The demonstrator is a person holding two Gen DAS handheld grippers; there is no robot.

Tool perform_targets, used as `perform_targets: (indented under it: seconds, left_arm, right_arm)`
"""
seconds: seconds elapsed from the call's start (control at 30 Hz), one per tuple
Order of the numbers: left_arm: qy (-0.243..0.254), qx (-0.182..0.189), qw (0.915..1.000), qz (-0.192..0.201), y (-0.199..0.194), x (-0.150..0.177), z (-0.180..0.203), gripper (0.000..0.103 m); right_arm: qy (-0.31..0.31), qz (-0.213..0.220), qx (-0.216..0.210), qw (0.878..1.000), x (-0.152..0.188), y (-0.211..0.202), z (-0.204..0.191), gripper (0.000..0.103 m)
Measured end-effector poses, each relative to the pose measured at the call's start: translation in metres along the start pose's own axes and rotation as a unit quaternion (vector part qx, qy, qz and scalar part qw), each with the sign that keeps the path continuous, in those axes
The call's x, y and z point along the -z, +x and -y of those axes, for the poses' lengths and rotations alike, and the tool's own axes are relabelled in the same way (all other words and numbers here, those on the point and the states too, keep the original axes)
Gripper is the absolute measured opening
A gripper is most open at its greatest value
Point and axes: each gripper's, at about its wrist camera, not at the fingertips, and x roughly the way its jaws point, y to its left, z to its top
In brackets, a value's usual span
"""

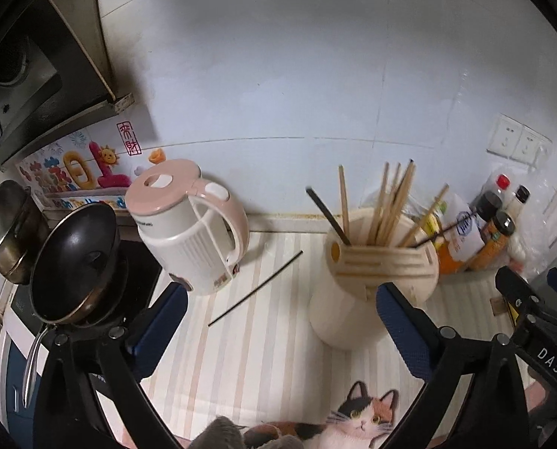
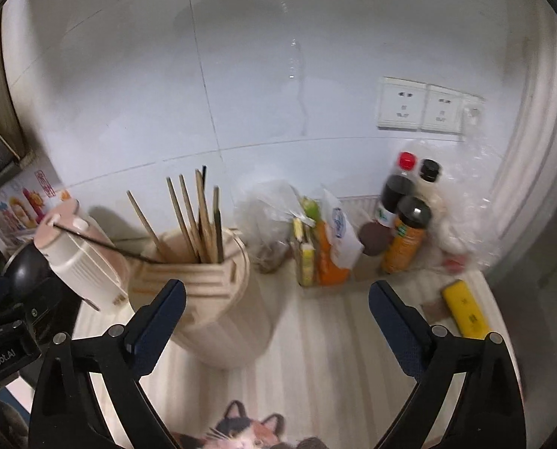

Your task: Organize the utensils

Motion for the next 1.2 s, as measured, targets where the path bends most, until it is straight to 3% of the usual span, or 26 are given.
perform_targets:
  seconds: [0.23,0.67,0.9,1.2]
  left_arm:
    - [0.009,0.009,0.9997,0.019,-0.042,0.025,0.000,0.103]
    - [-0.006,0.008,0.9963,0.086,-0.158,0.066,-0.002,0.103]
    - [-0.011,0.004,0.9957,0.092,-0.206,0.097,-0.001,0.103]
    - [-0.013,-0.003,0.9971,0.075,-0.241,0.124,0.004,0.103]
  right_arm:
    - [0.002,0.014,0.031,0.999,0.024,-0.048,0.006,0.102]
    - [-0.008,0.081,0.030,0.996,0.058,-0.174,0.016,0.103]
    - [-0.018,0.110,0.032,0.993,0.080,-0.240,0.026,0.103]
    - [-0.025,0.098,0.023,0.995,0.104,-0.285,0.037,0.103]
